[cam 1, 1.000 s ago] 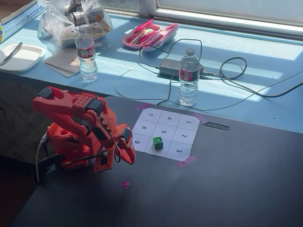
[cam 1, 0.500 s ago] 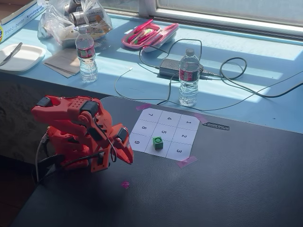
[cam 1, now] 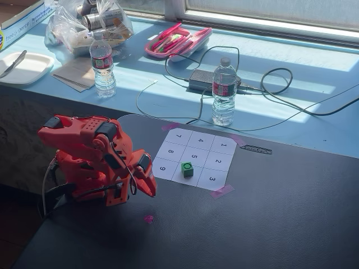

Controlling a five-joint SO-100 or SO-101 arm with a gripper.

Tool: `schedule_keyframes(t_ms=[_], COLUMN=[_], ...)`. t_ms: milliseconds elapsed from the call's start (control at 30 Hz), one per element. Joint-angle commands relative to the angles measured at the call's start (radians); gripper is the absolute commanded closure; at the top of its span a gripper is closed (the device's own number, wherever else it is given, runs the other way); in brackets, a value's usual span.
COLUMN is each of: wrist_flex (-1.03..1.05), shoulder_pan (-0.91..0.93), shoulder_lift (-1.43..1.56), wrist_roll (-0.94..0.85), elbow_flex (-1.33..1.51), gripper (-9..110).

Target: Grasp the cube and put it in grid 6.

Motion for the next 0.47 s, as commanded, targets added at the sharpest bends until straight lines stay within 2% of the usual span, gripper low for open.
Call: schedule_keyframes(t_ms=[0,433], wrist_flex=[0.003,0.009], shoulder_pan=[-0.005,-0.005], shoulder_lift=[0.012,0.034], wrist_roll=[-0.003,-0.009], elbow_flex=[-0.002,0.020], gripper=[101,101])
